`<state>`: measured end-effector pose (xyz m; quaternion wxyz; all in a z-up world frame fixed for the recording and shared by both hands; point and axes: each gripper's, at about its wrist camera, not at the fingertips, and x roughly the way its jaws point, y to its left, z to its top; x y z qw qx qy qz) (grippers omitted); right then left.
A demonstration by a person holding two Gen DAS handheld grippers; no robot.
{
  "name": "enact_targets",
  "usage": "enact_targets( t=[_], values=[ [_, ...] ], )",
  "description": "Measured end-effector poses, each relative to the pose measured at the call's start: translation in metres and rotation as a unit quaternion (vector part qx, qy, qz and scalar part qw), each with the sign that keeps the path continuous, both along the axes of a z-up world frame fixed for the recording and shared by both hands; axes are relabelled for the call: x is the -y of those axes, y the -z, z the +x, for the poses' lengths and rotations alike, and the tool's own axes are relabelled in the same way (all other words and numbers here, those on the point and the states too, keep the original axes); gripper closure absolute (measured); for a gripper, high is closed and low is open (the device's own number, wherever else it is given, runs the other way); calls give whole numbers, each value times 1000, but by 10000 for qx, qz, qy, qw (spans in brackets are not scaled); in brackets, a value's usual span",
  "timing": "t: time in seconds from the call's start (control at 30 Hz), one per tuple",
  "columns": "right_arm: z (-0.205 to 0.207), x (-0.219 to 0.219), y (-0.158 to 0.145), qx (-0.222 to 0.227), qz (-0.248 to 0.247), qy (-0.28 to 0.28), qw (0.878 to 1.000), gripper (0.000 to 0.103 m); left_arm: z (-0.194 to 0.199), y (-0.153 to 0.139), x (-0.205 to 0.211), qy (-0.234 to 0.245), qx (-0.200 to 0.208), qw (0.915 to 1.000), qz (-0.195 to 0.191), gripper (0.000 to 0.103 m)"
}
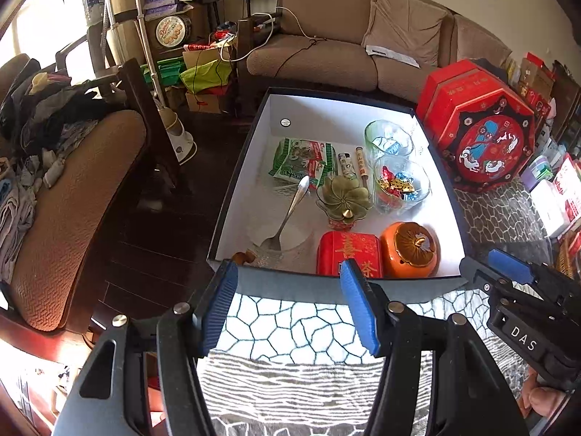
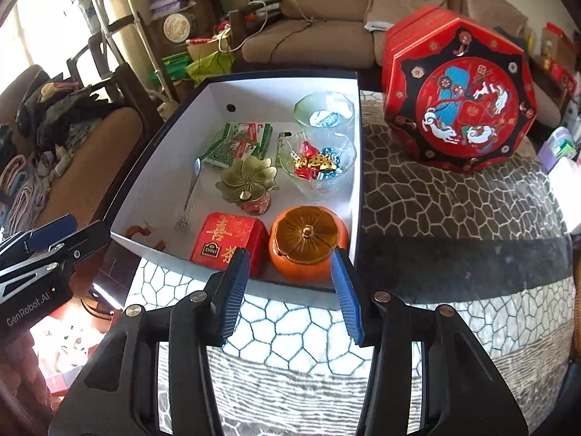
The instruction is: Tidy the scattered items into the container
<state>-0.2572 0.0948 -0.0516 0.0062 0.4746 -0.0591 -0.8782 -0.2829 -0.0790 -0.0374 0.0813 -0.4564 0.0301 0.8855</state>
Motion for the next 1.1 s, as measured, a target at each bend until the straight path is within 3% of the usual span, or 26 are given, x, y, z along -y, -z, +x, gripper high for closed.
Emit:
enact_targets(
  t=[0.37, 0.53, 0.87, 1.1],
  values=[
    [-23, 26, 35, 75, 169, 205, 9996, 59, -29, 42, 16, 112, 209, 9996, 140, 44],
    [-21, 25, 43, 127, 166, 218, 9995, 59, -27, 44, 14, 169, 122, 9998, 64, 43],
    [-6, 12, 34, 38, 48, 238, 9997, 56, -13, 36, 4, 166, 107, 9997, 110, 43],
    [16, -23, 16, -97, 81, 353, 9993, 54, 9, 26, -18, 182, 54, 9996, 197, 43]
  ],
)
